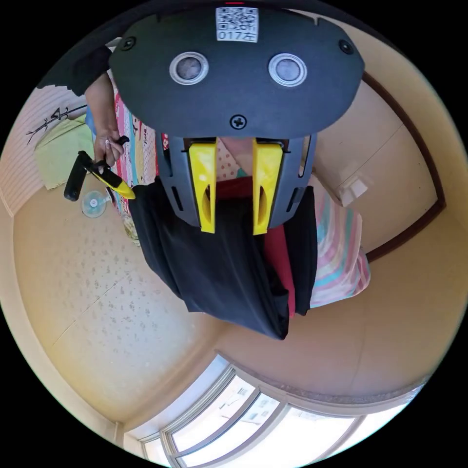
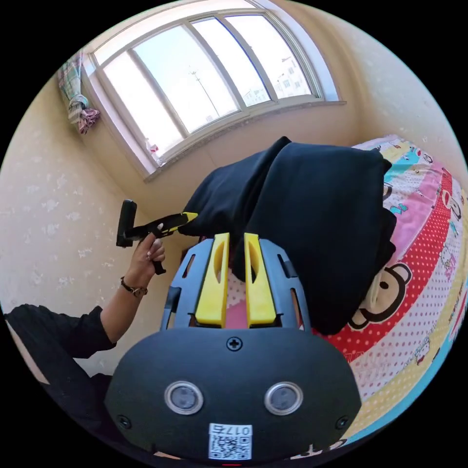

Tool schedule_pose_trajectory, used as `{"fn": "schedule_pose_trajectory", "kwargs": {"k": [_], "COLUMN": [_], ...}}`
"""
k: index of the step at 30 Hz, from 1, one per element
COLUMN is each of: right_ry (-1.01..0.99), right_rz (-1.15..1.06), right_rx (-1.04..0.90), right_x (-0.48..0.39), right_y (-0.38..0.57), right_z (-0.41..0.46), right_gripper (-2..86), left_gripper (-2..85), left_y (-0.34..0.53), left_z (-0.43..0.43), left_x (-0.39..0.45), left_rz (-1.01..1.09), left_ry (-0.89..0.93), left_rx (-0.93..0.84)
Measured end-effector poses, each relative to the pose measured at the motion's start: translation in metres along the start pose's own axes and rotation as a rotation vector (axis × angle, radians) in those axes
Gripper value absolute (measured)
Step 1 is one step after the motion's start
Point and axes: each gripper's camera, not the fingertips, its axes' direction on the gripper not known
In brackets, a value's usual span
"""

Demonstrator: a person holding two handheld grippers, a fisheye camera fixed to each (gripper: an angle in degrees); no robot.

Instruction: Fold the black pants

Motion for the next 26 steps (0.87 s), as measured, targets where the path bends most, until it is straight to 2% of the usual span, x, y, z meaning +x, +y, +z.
{"fn": "schedule_pose_trajectory", "kwargs": {"k": [3, 4, 6, 7, 8, 10, 12, 14, 15, 16, 17, 20, 21, 23, 26], "right_ry": [0.177, 0.263, 0.383, 0.475, 0.524, 0.650, 0.628, 0.579, 0.587, 0.636, 0.664, 0.654, 0.630, 0.619, 0.631], "right_rz": [0.034, 0.080, 0.150, 0.181, 0.206, 0.390, 0.507, 0.599, 0.628, 0.673, 0.713, 0.858, 0.889, 0.973, 1.098], "right_rx": [-0.016, -0.033, -0.075, -0.127, -0.172, -0.307, -0.218, -0.119, -0.094, -0.096, -0.097, -0.002, 0.061, 0.139, 0.256], "right_x": [0.004, 0.009, 0.017, 0.021, 0.025, 0.038, 0.032, 0.024, 0.018, 0.014, 0.013, 0.002, -0.005, -0.010, -0.006], "right_y": [0.073, 0.108, 0.166, 0.204, 0.223, 0.286, 0.325, 0.360, 0.380, 0.400, 0.410, 0.460, 0.482, 0.521, 0.582], "right_z": [-0.052, -0.071, -0.097, -0.109, -0.114, -0.140, -0.177, -0.213, -0.230, -0.244, -0.251, -0.295, -0.314, -0.344, -0.397], "right_gripper": [5.7, 5.2, 4.6, 4.3, 4.4, 4.8, 4.5, 3.7, 3.4, 3.5, 3.7, 5.2, 5.6, 6.5, 8.7], "left_gripper": [11.2, 8.3, 4.3, 2.2, 0.6, -0.3, -0.6, -0.6, -0.6, -0.6, -0.7, -0.7, -0.8, -0.9, -1.0], "left_y": [0.032, 0.046, 0.065, 0.075, 0.083, 0.098, 0.124, 0.183, 0.202, 0.240, 0.273, 0.293, 0.293, 0.294, 0.306], "left_z": [-0.018, -0.021, -0.014, 0.001, 0.022, 0.060, 0.101, 0.173, 0.192, 0.230, 0.259, 0.261, 0.261, 0.260, 0.248], "left_x": [0.031, 0.047, 0.078, 0.108, 0.143, 0.206, 0.271, 0.355, 0.372, 0.393, 0.405, 0.422, 0.422, 0.410, 0.408], "left_rz": [0.016, 0.020, 0.080, 0.179, 0.269, 0.409, 0.570, 0.838, 0.904, 0.962, 0.958, 1.025, 1.010, 0.843, 0.851], "left_ry": [-0.071, -0.089, 0.052, 0.234, 0.366, 0.419, 0.371, 0.296, 0.271, 0.192, 0.125, -0.006, -0.008, -0.004, -0.008], "left_rx": [0.050, 0.056, 0.017, -0.037, -0.146, -0.354, -0.554, -0.944, -1.036, -1.206, -1.323, -1.247, -1.242, -1.211, -1.113]}}
